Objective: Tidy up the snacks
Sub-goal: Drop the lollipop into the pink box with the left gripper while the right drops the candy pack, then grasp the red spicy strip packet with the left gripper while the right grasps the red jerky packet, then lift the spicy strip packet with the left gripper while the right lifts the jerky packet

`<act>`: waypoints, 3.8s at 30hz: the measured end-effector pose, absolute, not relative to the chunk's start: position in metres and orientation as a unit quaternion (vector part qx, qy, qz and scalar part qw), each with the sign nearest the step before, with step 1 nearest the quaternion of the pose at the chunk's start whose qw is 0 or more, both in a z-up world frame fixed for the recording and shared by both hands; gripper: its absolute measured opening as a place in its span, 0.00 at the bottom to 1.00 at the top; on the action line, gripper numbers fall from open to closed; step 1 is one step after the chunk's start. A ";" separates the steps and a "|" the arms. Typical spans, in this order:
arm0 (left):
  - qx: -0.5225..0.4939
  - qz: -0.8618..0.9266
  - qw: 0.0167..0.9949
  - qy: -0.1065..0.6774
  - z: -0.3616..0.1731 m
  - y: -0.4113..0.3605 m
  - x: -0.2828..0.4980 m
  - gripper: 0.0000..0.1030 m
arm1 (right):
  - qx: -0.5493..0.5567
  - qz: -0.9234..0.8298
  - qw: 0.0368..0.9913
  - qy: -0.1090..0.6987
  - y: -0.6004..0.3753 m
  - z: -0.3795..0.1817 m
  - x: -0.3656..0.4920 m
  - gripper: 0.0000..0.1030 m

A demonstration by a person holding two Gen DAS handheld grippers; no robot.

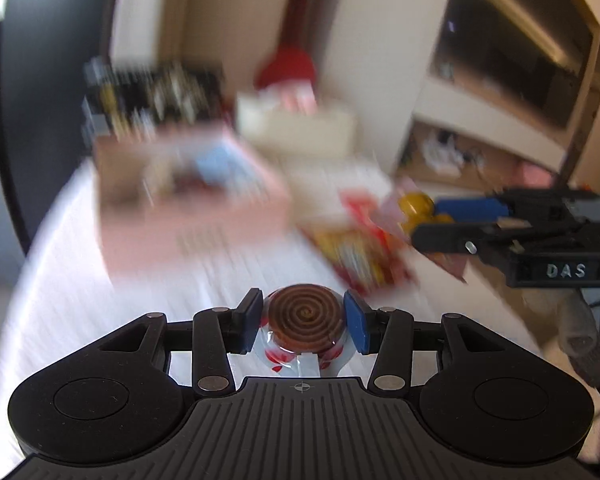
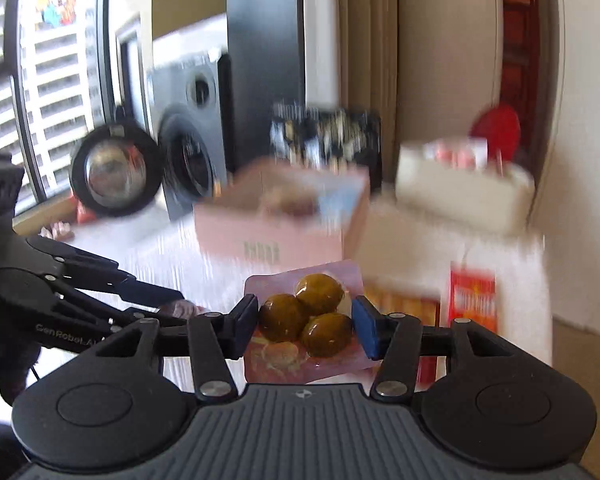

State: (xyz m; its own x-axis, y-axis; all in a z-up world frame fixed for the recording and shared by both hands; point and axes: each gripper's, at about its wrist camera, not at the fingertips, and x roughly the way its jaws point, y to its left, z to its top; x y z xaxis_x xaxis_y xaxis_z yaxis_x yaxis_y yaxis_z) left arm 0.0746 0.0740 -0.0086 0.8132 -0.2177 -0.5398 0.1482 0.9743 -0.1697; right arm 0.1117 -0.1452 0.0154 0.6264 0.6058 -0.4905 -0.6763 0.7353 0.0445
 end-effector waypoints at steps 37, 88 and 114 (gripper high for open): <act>-0.088 0.081 0.952 0.281 -0.013 0.169 0.265 0.48 | -0.107 0.169 0.934 0.296 -0.162 -0.049 0.251 0.71; -0.198 -0.081 0.894 0.394 -0.093 0.081 0.122 0.47 | -0.006 0.203 0.901 0.384 -0.132 -0.092 0.220 0.91; -0.046 -0.107 0.923 0.366 -0.074 0.020 0.135 0.47 | -0.104 0.160 0.926 0.326 -0.152 -0.086 0.150 0.72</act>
